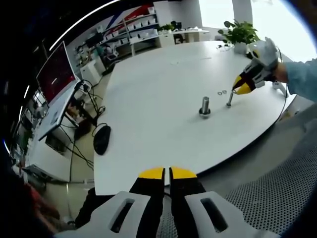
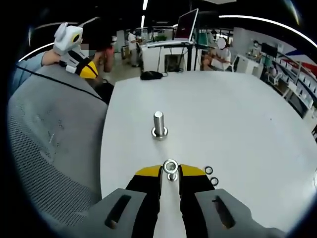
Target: Place the washer onto the threaded stud by aligning its center hole with the stud, sliding it down to the base, and recovering from edge contact or off-axis alignment until the washer reaches the visible bottom stop.
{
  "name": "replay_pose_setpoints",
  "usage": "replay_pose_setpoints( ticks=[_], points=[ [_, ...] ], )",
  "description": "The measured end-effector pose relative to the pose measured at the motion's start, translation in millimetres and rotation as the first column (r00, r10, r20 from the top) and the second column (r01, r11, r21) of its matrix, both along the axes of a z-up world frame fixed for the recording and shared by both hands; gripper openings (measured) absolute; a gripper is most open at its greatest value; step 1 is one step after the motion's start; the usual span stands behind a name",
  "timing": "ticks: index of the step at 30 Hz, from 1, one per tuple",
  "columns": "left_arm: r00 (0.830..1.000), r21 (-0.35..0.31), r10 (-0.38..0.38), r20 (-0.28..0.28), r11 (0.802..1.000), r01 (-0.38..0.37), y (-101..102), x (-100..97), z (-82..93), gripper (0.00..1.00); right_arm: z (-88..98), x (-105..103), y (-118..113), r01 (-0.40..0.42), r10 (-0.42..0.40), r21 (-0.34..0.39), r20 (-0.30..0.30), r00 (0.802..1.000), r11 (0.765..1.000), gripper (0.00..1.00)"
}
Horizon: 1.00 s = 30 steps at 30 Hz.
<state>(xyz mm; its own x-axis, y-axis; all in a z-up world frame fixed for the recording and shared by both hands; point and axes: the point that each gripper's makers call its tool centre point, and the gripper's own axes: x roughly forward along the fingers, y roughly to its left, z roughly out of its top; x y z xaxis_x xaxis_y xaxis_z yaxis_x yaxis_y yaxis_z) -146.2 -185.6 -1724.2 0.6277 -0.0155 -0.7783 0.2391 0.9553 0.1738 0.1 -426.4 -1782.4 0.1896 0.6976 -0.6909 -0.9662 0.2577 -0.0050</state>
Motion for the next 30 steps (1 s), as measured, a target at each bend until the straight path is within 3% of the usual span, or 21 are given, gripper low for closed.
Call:
replay_pose_setpoints(
  ticks=[30],
  points=[
    [1.0, -0.004, 0.001, 0.004, 1.0, -0.001, 0.1, 0.5, 0.4, 0.01, -7.0, 3.0, 3.3, 0.011, -0.011, -0.014, -0.004, 1.0, 1.0, 0.15]
  ],
)
